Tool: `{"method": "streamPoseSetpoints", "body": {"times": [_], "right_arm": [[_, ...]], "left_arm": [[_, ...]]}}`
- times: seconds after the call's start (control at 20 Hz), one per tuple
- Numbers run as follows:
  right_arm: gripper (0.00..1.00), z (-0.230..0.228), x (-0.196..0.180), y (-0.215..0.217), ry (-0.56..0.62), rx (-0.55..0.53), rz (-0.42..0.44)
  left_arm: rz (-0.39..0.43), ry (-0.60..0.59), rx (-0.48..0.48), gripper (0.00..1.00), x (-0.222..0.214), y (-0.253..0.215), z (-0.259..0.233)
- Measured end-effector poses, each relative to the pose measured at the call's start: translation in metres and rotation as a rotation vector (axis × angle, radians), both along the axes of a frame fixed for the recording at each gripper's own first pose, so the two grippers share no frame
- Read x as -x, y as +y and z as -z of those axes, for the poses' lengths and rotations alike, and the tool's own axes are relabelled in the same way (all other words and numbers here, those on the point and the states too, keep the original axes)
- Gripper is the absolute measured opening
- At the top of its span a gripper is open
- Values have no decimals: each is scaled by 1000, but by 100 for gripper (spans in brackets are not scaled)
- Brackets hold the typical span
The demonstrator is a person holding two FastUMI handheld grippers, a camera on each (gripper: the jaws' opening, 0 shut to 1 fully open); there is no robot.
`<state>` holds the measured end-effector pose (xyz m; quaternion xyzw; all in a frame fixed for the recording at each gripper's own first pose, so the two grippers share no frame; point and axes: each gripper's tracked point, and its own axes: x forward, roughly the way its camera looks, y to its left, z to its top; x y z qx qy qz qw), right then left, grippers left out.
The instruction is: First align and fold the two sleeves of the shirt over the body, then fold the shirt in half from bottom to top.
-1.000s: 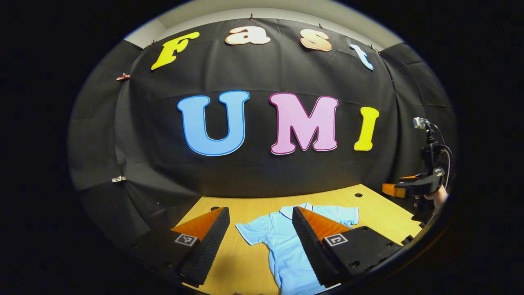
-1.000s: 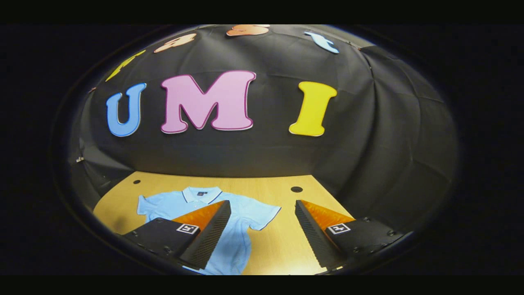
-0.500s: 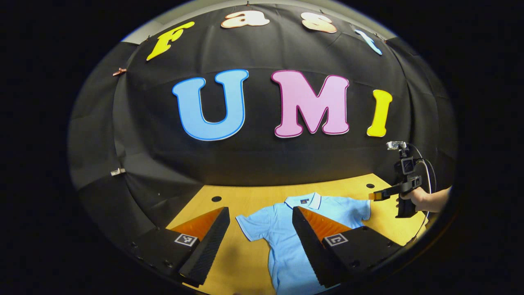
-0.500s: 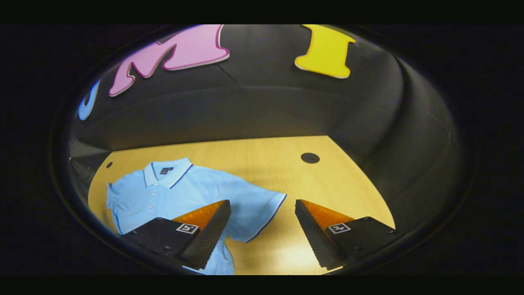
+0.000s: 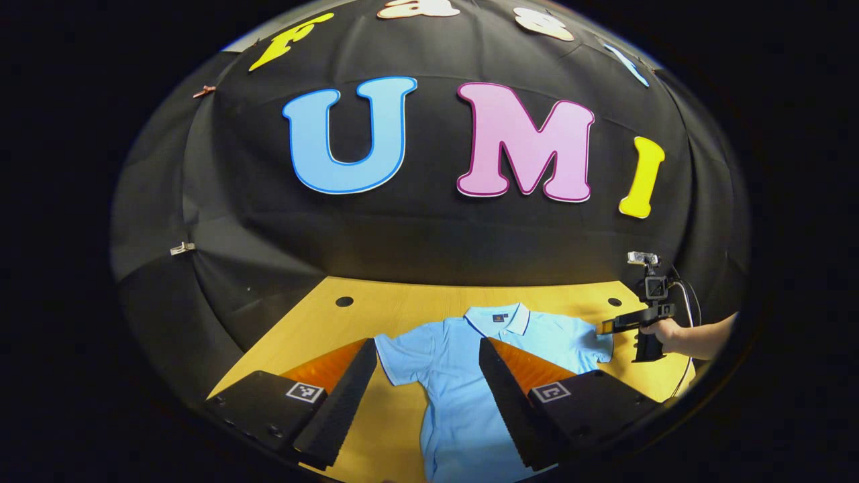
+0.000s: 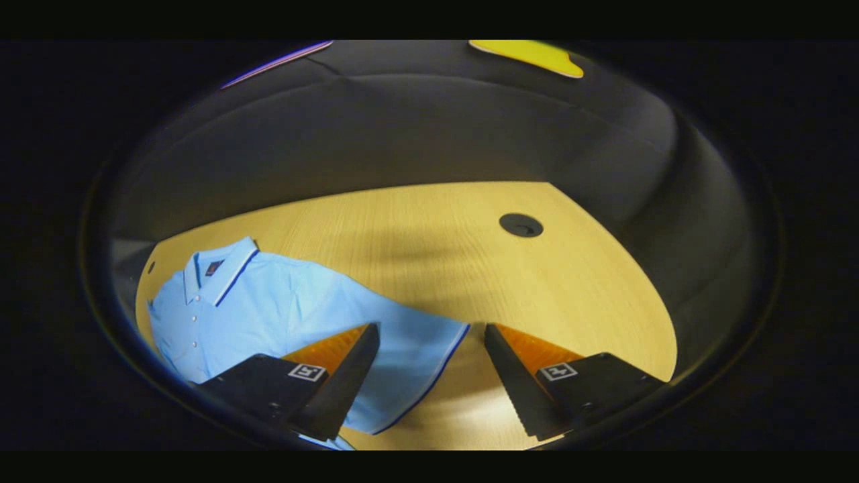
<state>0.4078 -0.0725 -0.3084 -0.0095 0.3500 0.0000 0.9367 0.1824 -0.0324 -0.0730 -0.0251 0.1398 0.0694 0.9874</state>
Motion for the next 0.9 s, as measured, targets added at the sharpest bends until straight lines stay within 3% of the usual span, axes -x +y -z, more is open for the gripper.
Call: {"method": "streamPoseSetpoints", "body": {"times": [0.25, 0.3, 0.4, 0.5, 0.6, 0.65, 0.9], "right_arm": [[80, 0, -1, 11, -14, -6, -50], [52, 1, -3, 15, -21, -8, -58], [20, 0, -3, 24, -30, -2, -66], [2, 1, -4, 28, -30, 13, -74], [12, -1, -1, 31, -23, -8, -60], [6, -1, -1, 34, -24, -13, -66], [3, -41, 1, 76, -150, 120, -213]], "left_arm": [[-16, 10, 5, 96, -3, 5, 8], [-20, 13, 2, 96, -2, 6, 10], [-27, 20, 6, 97, -3, 8, 19], [-36, 29, 18, 96, -2, 10, 27], [-50, 41, 33, 97, 0, 13, 36], [-57, 48, 43, 96, 2, 14, 41], [-84, 44, 46, 97, 6, 27, 40]]}}
